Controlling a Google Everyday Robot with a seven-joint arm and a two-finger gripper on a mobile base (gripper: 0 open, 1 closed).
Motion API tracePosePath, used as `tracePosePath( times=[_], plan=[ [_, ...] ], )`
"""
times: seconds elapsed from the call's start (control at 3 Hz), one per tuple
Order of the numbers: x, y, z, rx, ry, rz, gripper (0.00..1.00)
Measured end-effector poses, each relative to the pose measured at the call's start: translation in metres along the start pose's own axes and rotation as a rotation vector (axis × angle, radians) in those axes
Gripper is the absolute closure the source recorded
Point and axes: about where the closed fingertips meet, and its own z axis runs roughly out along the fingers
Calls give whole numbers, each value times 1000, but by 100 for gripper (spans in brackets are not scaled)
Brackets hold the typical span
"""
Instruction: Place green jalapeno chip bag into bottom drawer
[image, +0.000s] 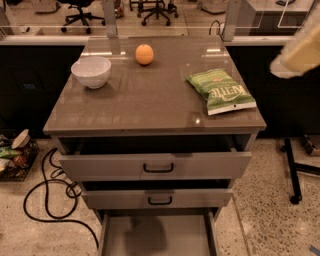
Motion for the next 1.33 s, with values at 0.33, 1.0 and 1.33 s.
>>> tracePosePath(
  times=[0.33, 1.0, 1.33],
  plan=[
    [-6, -27, 35, 69, 36, 103, 0],
    [27, -48, 63, 139, 110, 301, 0],
    [26, -48, 63, 139, 109, 300, 0]
  ],
)
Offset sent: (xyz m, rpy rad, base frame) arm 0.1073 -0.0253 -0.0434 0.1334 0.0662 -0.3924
